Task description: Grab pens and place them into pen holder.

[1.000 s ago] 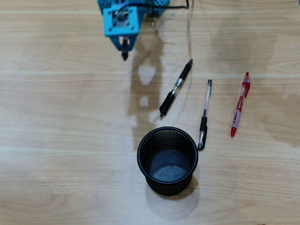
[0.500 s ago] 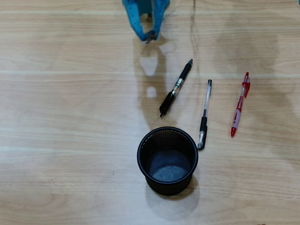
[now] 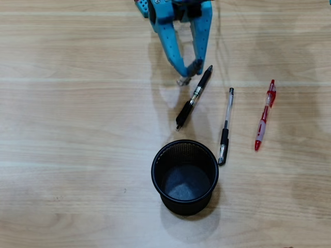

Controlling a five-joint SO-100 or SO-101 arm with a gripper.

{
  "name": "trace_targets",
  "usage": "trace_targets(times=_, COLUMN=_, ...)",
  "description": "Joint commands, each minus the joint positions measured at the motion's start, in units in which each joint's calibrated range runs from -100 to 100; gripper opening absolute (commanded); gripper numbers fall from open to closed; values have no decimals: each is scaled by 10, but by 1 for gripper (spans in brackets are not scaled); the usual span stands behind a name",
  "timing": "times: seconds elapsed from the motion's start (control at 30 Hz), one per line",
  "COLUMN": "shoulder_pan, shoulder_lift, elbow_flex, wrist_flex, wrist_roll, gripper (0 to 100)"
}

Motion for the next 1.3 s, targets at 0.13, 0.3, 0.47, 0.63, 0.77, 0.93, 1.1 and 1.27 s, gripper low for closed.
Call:
trace_targets(times=0.13, shoulder_pan=6, shoulder_lift=106, elbow_flex=-54, wrist_flex=-166, wrist_roll=-2, gripper=2)
trace_targets(times=0.3, shoulder_pan=15, shoulder_lift=187, elbow_flex=-97, wrist_flex=-247, wrist_roll=-2, gripper=2)
trace_targets(times=0.47, shoulder_pan=24, shoulder_lift=267, elbow_flex=-168, wrist_flex=-274, wrist_roll=-2, gripper=2)
trace_targets(times=0.63, shoulder_pan=30, shoulder_lift=326, elbow_flex=-216, wrist_flex=-274, wrist_roll=-2, gripper=2)
trace_targets(times=0.77, shoulder_pan=30, shoulder_lift=347, elbow_flex=-219, wrist_flex=-274, wrist_roll=-3, gripper=2)
trace_targets(times=0.93, shoulder_pan=32, shoulder_lift=356, elbow_flex=-220, wrist_flex=-269, wrist_roll=-3, gripper=2)
trace_targets(times=1.1, shoulder_pan=32, shoulder_lift=356, elbow_flex=-225, wrist_flex=-267, wrist_roll=-3, gripper=3)
trace_targets(times=1.27, shoulder_pan=28, shoulder_lift=349, elbow_flex=-222, wrist_flex=-267, wrist_roll=-3, gripper=13)
